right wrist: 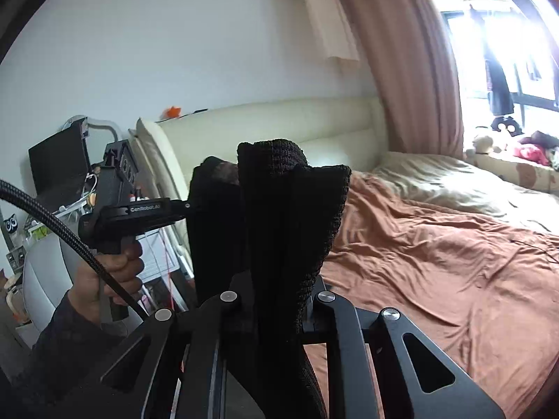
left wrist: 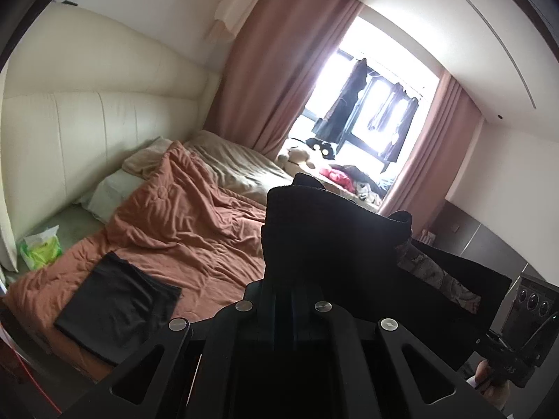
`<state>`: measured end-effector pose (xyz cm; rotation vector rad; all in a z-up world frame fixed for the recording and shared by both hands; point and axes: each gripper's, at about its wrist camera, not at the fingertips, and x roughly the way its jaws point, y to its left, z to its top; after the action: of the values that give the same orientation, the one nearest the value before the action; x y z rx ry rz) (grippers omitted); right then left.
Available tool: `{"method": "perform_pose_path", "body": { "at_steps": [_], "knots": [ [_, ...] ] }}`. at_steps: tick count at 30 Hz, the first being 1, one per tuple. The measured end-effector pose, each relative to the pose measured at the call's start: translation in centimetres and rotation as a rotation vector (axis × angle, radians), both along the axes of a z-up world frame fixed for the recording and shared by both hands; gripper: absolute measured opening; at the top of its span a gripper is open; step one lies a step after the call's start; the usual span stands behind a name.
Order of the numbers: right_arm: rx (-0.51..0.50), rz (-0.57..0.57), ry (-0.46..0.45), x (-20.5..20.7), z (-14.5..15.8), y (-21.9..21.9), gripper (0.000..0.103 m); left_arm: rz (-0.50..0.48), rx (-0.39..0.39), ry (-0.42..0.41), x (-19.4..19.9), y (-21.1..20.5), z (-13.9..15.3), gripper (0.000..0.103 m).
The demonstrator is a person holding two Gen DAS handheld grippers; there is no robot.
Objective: Fold small clothes
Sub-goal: 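Lift the folded shirt with both grippers and carry it toward the bed's headboard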
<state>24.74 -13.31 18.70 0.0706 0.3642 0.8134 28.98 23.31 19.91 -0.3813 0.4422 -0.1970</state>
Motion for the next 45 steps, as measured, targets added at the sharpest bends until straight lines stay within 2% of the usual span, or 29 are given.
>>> {"method": "perform_pose_path", "body": {
  "at_steps": [11,19,26,30,38,45],
  "knots": [
    [-0.022,0.12,0.027,6.4,-3.9,10.1,0.01,0.11,0.026,0.048,2.1,9.9,-3.9,0.006],
    [-0.035,0.174,0.091,12.2,-7.4,17.4,0.01,0.215,0.051,0.101,4.0,16.4,-6.5,0.006],
    [-0.044,0.206,0.143,16.7,-10.1,22.9,0.01,0.275,0.078,0.153,6.3,19.6,-8.9,0.006],
    [-0.054,0.216,0.187,20.1,-11.6,24.3,0.01,0.313,0.074,0.194,8.4,20.9,-10.6,0.006],
    [-0.079,0.192,0.272,28.1,-14.9,27.8,0.01,0.366,0.073,0.279,14.8,23.3,-15.2,0.006],
    [-0.069,0.169,0.341,33.2,-18.0,29.8,0.01,0.381,0.103,0.35,20.8,24.3,-18.9,0.005]
  ]
}}
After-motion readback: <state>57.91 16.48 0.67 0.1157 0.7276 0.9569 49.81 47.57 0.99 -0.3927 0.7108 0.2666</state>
